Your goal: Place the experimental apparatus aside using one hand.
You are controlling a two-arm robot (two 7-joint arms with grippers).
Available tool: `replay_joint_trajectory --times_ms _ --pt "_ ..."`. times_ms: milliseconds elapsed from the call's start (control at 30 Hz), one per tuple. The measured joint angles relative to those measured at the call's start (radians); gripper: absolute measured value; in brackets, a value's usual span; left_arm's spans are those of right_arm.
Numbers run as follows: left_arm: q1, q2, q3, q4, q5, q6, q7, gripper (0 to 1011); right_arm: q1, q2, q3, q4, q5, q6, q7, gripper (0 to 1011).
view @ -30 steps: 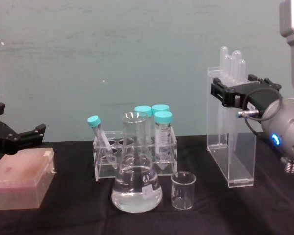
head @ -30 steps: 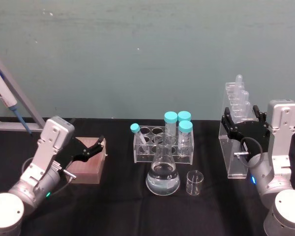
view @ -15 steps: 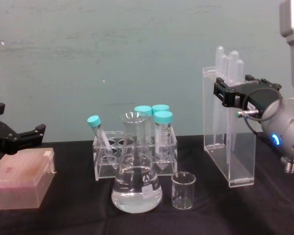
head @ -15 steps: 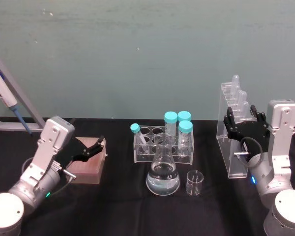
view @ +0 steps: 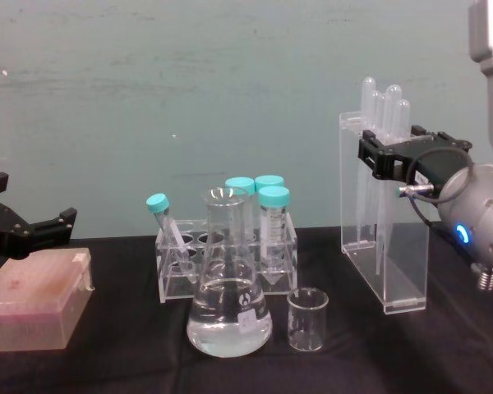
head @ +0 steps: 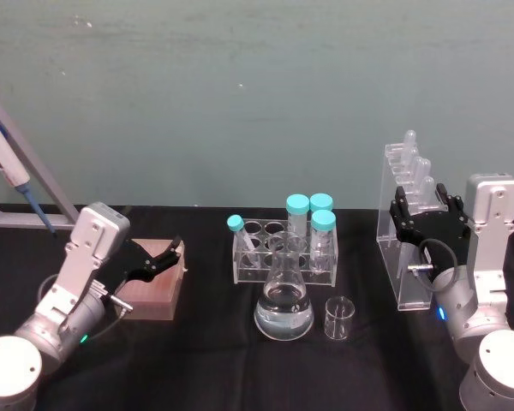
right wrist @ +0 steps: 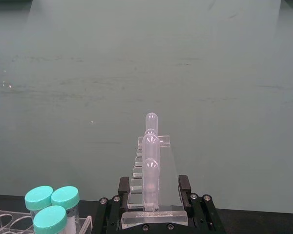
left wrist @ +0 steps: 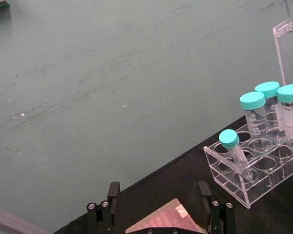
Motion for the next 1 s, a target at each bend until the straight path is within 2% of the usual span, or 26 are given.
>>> replay_joint_trajectory --times_ms 1000 --pt "0.0 0.0 0.0 0.0 0.0 0.0 0.0 1000 0.009 0.004 0.0 0.015 -0.02 -0.024 -0.011 609"
